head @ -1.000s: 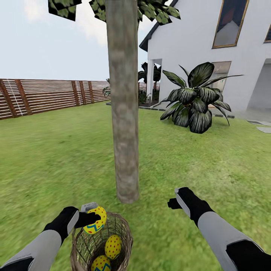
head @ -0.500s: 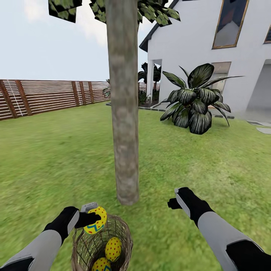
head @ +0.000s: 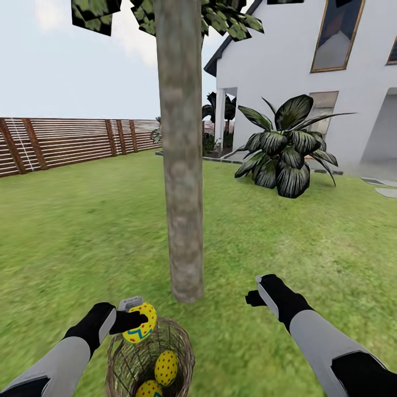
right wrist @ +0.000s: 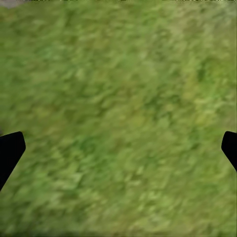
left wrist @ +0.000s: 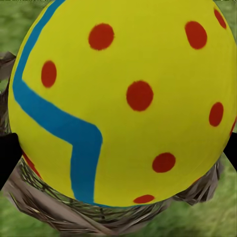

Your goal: Take the three Easter eggs out of the wicker basket on the lawn in the garden, then place them on the lawn next to a single tree (choose any tree) so that all three eggs are next to the same tree and none are left in the basket.

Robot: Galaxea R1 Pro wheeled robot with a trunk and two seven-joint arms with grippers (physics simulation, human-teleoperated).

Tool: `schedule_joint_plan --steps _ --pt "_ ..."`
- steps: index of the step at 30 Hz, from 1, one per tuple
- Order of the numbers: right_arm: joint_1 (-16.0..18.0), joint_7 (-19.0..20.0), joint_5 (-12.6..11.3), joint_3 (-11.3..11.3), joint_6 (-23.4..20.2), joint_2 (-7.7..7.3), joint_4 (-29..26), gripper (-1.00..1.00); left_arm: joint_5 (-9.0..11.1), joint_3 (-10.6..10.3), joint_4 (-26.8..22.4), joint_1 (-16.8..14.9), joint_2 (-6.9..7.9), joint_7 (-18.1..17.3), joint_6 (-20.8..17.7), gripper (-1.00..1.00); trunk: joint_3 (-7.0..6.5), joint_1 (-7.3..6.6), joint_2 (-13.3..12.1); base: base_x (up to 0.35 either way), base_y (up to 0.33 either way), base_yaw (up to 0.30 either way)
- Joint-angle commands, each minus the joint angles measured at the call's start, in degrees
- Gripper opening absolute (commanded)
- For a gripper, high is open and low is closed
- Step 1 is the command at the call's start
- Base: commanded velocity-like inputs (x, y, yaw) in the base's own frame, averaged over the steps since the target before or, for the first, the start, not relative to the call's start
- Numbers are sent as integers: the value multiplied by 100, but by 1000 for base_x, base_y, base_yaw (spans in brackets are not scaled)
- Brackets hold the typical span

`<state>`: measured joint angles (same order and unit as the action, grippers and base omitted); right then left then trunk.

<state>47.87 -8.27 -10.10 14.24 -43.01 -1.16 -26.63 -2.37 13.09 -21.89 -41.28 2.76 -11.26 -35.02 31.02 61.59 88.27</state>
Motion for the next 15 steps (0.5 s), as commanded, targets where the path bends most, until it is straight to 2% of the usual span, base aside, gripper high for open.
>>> schedule_joint_plan --steps 1,15 --pt "3 -43 -62 43 -24 -7 -9 100 -35 36 -8 -3 -3 -34 -32 -100 -12 -23 -38 0 0 0" --pt "3 -43 -62 43 -24 -15 -9 100 -29 69 -8 -3 2 -34 -32 -100 -264 -330 -600 0 0 0"
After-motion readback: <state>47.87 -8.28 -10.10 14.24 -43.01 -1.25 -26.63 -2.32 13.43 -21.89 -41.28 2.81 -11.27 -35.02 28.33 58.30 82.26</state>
